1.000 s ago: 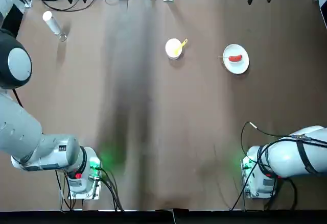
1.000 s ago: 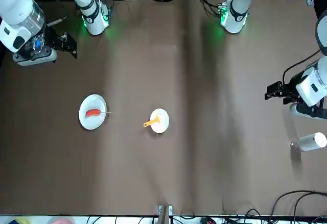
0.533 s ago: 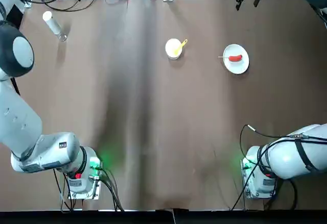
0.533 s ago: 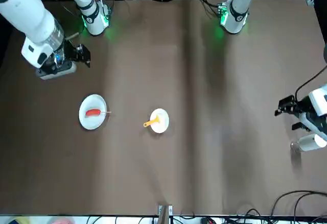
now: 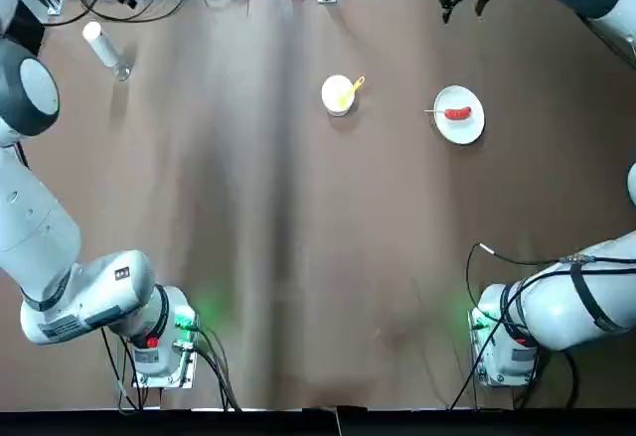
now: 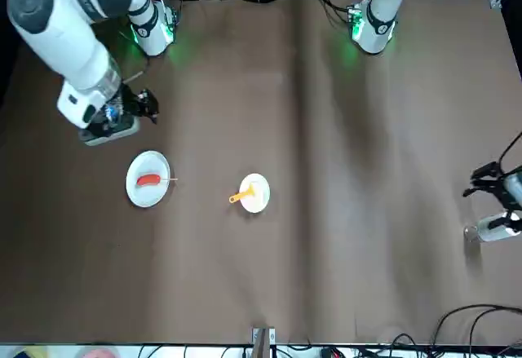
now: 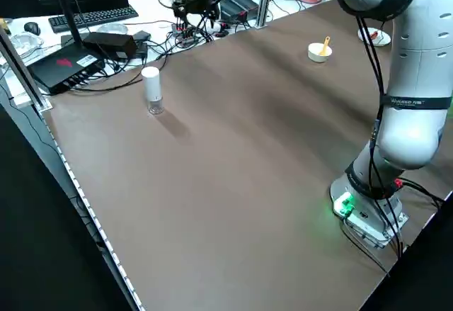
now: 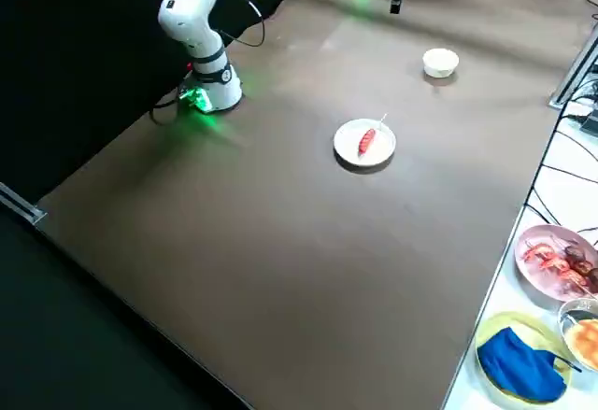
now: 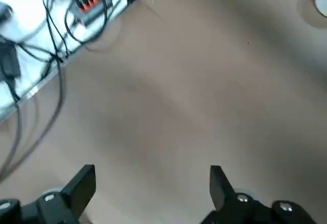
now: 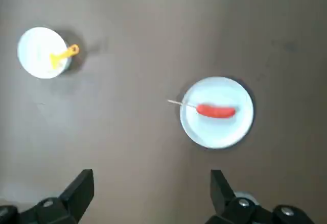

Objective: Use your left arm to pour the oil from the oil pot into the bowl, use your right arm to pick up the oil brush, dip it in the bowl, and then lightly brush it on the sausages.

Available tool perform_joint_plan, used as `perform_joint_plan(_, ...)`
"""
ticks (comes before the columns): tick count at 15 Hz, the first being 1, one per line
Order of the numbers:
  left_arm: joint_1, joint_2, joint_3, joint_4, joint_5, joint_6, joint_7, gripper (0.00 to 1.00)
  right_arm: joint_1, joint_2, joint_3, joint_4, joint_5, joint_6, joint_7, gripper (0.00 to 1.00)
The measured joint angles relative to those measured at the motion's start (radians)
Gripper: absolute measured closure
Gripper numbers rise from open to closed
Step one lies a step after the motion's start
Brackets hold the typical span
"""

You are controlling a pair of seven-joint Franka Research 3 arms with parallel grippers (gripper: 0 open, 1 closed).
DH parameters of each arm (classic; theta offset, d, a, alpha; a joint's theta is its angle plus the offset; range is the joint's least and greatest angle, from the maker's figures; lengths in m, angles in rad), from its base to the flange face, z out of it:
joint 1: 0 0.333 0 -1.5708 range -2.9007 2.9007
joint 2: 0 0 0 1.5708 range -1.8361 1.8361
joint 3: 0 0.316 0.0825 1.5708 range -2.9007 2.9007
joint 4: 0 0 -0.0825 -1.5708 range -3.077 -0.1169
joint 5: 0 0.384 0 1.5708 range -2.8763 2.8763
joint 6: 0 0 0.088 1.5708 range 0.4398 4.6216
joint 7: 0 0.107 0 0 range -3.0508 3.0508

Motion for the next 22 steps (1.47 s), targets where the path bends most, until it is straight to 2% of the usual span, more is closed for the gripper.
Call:
perform_joint_plan(3, 0.101, 0.004, 0.001, 0.001, -0.129, -0.001, 0.189, 0.01, 0.057, 0.037, 0.002, 0.0, 0.029, 0.09, 0.018, 0.0)
perform_joint_plan(6, 0.19, 0.021, 0.0, -0.003, -0.223, -0.003, 0.329, 0.01, 0.06, 0.081, -0.003, 0.0, 0.111, 0.155, 0.019, 0.0)
perform_joint_plan(8, 0.219, 0.035, -0.001, -0.006, -0.284, -0.003, 0.419, 0.01, 0.059, 0.111, -0.006, 0.0, 0.123, 0.188, 0.019, 0.0)
perform_joint_plan(12, 0.272, 0.078, -0.001, -0.02, -0.472, -0.004, 0.515, 0.01, 0.059, 0.152, -0.005, 0.0, 0.191, 0.235, 0.019, 0.0)
perform_joint_plan(19, 0.341, 0.14, -0.001, -0.021, -0.617, -0.012, 0.692, 0.01, 0.06, 0.299, -0.004, 0.002, 0.329, 0.319, 0.015, 0.0)
perform_joint_plan(22, 0.355, 0.164, -0.002, -0.022, -0.648, -0.013, 0.712, 0.01, 0.06, 0.321, -0.004, 0.007, 0.341, 0.32, -0.037, 0.0)
